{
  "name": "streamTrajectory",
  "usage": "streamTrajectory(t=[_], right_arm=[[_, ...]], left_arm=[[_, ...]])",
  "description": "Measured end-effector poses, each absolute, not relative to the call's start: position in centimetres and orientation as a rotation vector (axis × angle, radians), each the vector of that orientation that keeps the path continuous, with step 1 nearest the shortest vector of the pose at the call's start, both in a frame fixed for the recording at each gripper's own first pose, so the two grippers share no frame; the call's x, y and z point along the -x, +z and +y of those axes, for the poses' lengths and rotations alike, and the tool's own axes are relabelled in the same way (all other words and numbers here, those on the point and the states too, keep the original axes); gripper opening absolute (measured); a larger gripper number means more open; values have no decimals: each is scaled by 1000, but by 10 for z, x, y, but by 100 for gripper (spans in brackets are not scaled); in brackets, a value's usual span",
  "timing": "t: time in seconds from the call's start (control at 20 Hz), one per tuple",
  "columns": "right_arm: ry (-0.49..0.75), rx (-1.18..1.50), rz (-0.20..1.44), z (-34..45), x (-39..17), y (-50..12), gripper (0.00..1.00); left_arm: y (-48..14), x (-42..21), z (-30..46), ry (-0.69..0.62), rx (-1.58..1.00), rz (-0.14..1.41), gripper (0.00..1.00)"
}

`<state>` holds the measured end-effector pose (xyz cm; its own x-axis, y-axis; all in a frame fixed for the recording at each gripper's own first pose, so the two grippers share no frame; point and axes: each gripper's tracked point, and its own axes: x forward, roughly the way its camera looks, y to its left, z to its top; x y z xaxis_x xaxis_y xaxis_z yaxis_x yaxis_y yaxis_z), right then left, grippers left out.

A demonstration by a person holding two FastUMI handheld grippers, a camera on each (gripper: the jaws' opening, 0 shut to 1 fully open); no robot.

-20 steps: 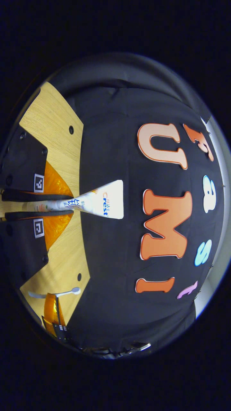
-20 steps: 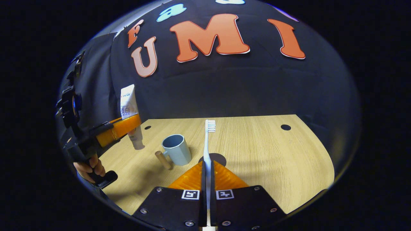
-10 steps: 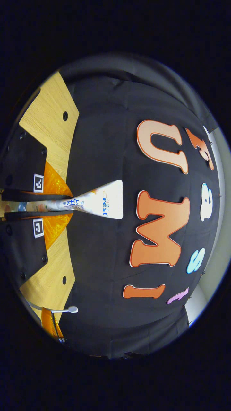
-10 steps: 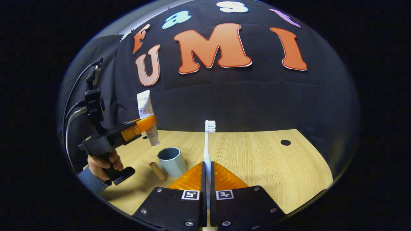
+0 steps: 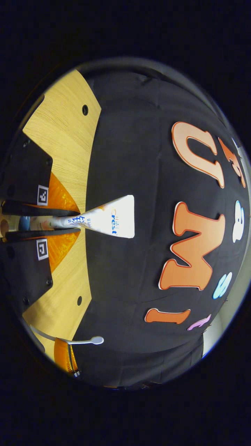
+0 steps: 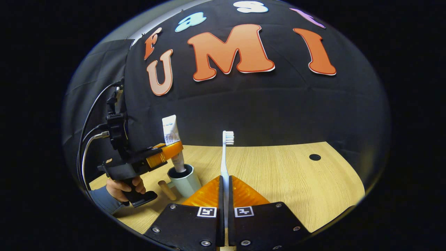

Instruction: Put the toothbrush and toothpaste on the desktop into the cup, then pick up the cup and place it on the coaster on the desktop.

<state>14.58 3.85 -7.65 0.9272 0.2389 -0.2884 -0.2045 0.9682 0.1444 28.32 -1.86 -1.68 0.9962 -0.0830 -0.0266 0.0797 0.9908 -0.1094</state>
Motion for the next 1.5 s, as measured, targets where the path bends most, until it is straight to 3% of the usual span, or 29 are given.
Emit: streamTrajectory(t=[0.25,0.4,0.45,0.55,0.6,0.7,1.05,1.5], right_arm=[[233,-116,302,41,-150,-76,4],[228,-113,286,43,-153,-72,5],[233,-120,278,45,-153,-70,4],[241,-128,252,48,-157,-63,4],[248,-133,225,51,-160,-58,4],[279,-151,164,61,-164,-43,4],[358,-234,-22,91,-187,-8,4],[409,-357,-103,123,-223,-5,4]], left_arm=[[-40,-277,-32,-121,74,116,34],[-33,-264,-33,-128,42,85,56],[-30,-260,-35,-133,28,79,58],[-21,-251,-31,-132,17,58,71],[-16,-245,-30,-132,18,47,84],[-9,-233,-25,-124,16,31,95],[4,-187,12,-68,-23,-1,99],[0,-156,36,-20,-58,-13,99]])
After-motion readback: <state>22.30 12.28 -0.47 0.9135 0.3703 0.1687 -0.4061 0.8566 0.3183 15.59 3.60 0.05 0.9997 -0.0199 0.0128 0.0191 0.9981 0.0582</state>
